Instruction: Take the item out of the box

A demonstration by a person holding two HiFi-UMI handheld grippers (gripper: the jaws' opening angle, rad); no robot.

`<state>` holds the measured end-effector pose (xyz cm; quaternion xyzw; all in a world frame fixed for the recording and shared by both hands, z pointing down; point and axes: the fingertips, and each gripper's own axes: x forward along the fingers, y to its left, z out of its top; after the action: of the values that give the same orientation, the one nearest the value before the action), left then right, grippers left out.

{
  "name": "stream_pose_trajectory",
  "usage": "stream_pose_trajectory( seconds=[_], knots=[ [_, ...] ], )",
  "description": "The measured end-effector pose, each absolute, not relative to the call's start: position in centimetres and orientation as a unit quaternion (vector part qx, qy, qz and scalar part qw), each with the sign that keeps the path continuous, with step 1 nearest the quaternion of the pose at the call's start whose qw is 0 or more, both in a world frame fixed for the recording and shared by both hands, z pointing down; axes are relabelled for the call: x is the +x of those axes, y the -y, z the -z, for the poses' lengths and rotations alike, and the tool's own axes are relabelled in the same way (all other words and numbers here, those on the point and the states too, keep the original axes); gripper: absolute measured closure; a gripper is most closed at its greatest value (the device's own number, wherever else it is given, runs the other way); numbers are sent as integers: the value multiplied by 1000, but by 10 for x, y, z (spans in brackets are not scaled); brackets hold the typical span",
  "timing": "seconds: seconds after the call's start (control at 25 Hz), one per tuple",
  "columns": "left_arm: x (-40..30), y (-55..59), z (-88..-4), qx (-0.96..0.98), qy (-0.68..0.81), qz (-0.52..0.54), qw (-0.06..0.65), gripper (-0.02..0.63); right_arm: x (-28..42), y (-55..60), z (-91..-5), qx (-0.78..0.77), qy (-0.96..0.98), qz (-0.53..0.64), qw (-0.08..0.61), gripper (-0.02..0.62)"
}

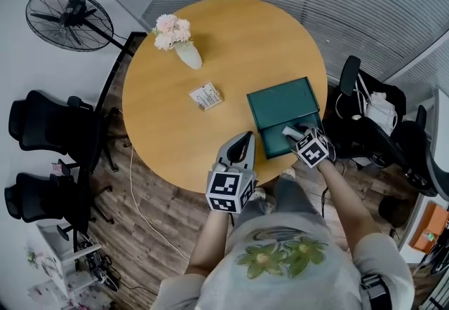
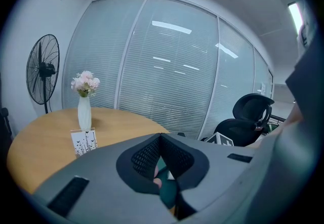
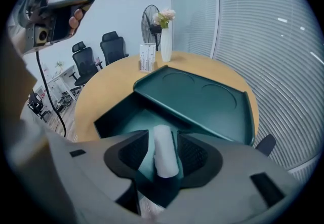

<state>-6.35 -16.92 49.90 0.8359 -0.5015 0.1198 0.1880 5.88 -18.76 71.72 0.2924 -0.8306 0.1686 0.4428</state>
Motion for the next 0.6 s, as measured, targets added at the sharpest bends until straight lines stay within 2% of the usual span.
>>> stream_pose_trajectory(
  seconds=[0.6],
  knots=[
    [-81,168,-505,823,519,-123,196,604,64,186,-747,263,799,-169,514,411]
  ],
)
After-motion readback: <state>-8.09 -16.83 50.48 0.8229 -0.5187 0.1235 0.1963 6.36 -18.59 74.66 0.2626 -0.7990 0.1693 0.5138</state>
